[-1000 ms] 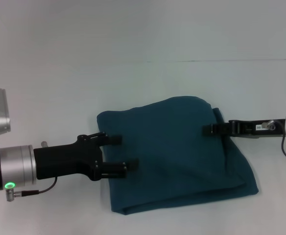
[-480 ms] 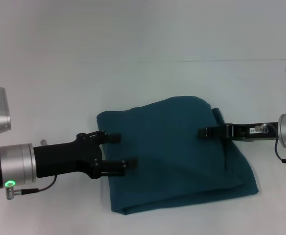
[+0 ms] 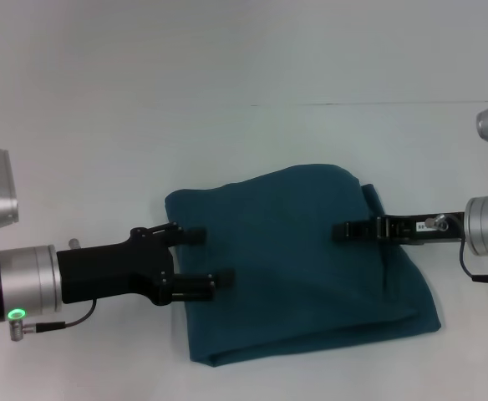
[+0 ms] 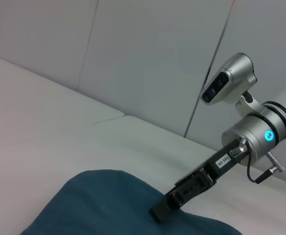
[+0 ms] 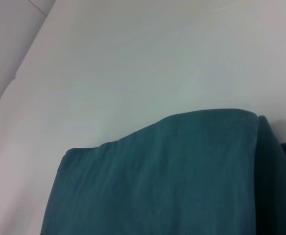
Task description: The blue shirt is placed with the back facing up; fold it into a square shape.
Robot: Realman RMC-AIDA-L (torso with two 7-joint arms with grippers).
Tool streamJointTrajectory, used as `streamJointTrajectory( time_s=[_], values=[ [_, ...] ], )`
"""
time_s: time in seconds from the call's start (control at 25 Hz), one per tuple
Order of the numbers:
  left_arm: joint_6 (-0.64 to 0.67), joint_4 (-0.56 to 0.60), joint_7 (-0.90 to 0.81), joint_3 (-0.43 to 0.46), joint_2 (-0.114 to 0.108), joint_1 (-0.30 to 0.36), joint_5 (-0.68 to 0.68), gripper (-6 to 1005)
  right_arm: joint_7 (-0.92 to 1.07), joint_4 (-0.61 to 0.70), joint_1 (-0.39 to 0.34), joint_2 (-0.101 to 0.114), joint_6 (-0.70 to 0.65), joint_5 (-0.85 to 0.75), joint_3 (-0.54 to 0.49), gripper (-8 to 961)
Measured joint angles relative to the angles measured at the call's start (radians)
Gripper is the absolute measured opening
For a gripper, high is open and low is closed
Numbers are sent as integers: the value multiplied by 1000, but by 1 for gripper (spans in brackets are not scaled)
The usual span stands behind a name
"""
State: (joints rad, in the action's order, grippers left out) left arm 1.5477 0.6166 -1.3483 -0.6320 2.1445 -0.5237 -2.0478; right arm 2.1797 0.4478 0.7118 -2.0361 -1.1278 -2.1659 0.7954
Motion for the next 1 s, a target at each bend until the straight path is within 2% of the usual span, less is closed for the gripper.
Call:
streamJointTrajectory(
  time_s=[0.04,0.24,0.68,1.0],
  values=[
    [0,0,0,0,0,0,0,920,0,-2,0,-1,2,0,2,580],
    [0,0,-1,0,0,2,0,920,-3,-9,0,-1,16,0,9,327],
    [1,0,-6,0,0,2,0,920,-47,-10,-6,-5,15,18,-8,94],
    [1,0,-7,0,0,2,0,920,-95,2,-14,0,-38,71,-18,66]
  ],
)
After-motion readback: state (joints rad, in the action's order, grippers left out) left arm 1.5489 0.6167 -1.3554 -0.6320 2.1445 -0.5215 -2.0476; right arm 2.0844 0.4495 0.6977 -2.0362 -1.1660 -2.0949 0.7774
